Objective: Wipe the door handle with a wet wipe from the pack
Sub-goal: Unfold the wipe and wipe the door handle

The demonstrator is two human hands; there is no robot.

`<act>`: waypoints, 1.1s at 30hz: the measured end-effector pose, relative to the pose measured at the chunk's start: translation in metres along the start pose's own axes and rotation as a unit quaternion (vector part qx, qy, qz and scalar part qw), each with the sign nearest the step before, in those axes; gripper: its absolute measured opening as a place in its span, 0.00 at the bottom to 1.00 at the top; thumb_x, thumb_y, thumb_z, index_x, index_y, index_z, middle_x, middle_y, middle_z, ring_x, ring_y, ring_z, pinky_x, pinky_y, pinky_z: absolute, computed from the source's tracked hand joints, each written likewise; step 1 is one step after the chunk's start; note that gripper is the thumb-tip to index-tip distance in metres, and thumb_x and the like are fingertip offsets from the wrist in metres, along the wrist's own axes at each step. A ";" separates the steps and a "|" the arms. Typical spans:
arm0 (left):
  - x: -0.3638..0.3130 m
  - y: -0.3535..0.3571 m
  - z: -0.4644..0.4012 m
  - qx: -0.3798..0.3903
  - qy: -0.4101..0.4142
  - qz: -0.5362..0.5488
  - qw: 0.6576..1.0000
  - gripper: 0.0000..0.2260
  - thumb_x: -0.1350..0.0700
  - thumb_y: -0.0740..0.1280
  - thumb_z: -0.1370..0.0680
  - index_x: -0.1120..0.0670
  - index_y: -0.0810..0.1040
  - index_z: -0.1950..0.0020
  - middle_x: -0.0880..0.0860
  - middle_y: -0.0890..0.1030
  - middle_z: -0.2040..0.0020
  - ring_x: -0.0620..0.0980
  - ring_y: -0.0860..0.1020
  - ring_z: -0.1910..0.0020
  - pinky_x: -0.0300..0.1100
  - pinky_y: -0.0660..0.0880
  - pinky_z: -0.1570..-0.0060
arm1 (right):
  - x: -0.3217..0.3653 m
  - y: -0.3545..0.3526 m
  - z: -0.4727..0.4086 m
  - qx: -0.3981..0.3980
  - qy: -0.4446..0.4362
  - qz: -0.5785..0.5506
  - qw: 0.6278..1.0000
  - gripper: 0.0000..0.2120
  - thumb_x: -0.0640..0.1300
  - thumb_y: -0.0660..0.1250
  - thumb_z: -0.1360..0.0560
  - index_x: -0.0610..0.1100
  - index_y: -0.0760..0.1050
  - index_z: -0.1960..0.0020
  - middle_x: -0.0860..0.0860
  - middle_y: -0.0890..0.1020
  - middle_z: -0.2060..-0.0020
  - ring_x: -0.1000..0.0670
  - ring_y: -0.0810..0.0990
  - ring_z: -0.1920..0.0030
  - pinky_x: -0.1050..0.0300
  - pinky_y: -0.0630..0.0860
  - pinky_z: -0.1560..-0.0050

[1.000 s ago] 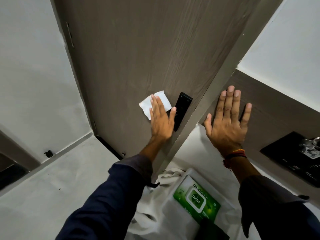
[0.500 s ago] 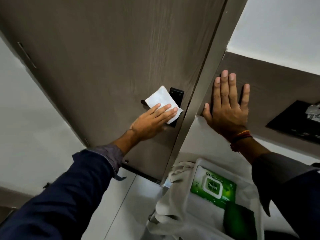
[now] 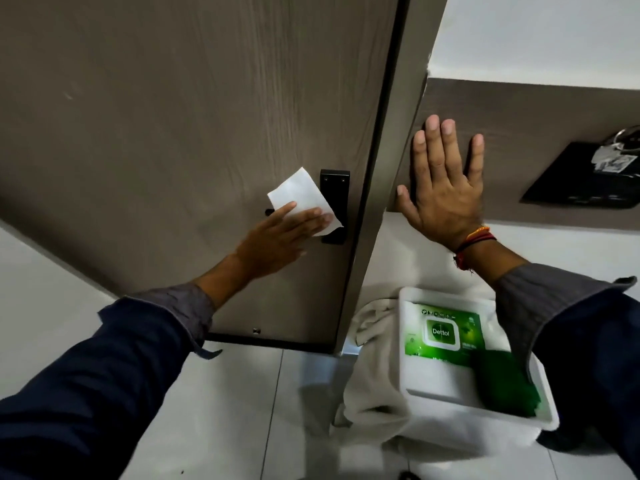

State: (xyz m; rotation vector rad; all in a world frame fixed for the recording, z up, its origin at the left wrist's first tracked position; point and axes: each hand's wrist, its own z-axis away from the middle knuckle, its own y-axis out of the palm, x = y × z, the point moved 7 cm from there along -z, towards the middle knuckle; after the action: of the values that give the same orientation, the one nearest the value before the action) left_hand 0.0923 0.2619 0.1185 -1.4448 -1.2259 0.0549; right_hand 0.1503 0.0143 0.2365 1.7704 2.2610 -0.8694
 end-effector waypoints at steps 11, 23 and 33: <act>0.004 -0.021 -0.016 0.003 -0.074 0.097 0.993 0.28 0.51 0.57 0.15 0.58 0.54 0.17 0.57 0.57 0.16 0.57 0.56 0.17 0.60 0.59 0.21 | -0.017 0.005 -0.015 0.030 0.003 -0.023 0.999 0.39 0.58 0.56 0.18 0.42 0.41 0.17 0.40 0.54 0.20 0.41 0.52 0.19 0.41 0.34 0.19; -0.025 -0.045 -0.039 0.005 -0.314 0.248 0.917 0.31 0.52 0.62 0.20 0.64 0.63 0.20 0.63 0.66 0.20 0.61 0.63 0.20 0.56 0.62 0.21 | -0.008 0.009 -0.013 0.095 0.004 -0.043 0.995 0.40 0.62 0.53 0.17 0.42 0.38 0.17 0.39 0.56 0.19 0.39 0.53 0.19 0.42 0.31 0.20; -0.006 -0.057 -0.003 -0.012 -0.352 0.214 0.911 0.28 0.66 0.67 0.28 0.71 0.72 0.28 0.71 0.73 0.29 0.67 0.72 0.27 0.61 0.72 0.28 | -0.005 0.011 -0.011 0.165 0.027 -0.050 0.985 0.44 0.66 0.51 0.18 0.41 0.35 0.18 0.38 0.52 0.19 0.44 0.38 0.18 0.39 0.32 0.21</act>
State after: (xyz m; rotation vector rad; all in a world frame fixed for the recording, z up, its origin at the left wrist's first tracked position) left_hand 0.0565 0.2426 0.1586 -1.7627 -1.4396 0.9339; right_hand 0.1644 0.0174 0.2444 1.8372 2.3694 -1.2956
